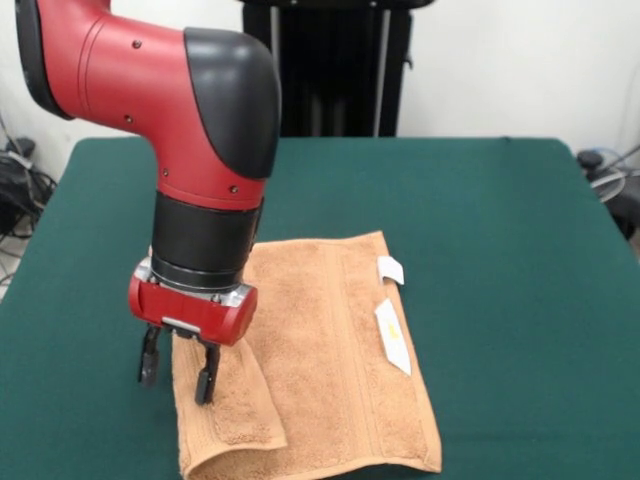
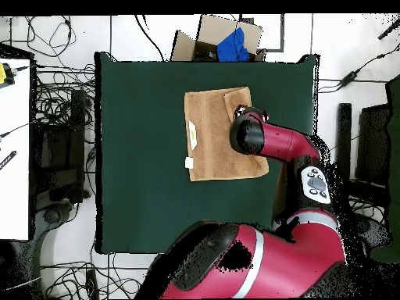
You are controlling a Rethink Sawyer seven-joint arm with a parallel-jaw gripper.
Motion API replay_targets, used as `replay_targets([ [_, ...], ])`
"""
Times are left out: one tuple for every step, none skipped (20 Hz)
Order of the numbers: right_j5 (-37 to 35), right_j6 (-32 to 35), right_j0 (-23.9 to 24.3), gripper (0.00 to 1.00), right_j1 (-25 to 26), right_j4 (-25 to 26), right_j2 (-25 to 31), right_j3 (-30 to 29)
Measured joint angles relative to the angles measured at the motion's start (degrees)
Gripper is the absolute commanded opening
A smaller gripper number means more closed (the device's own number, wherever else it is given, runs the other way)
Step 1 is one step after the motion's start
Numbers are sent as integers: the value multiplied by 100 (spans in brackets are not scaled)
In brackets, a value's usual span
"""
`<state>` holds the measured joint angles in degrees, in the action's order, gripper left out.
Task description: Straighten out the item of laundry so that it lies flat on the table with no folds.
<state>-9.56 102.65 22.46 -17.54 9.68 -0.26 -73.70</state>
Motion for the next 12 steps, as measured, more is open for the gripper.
replay_targets([
  [1,0,1,100,-2,-1,2,-3],
  [0,0,1,100,-7,0,3,-10],
  [0,0,-2,100,-14,0,4,-16],
  [0,0,-5,100,-21,0,4,-20],
  [0,0,-11,100,-29,0,4,-23],
  [0,0,-22,100,-47,0,4,-31],
  [0,0,-31,100,-63,0,4,-35],
  [0,0,-48,100,-88,-1,4,-39],
  [0,0,-71,100,-117,0,4,-41],
  [0,0,-92,100,-140,0,4,-41],
  [0,0,-108,100,-156,0,4,-41],
  [0,0,-124,100,-172,0,4,-41],
])
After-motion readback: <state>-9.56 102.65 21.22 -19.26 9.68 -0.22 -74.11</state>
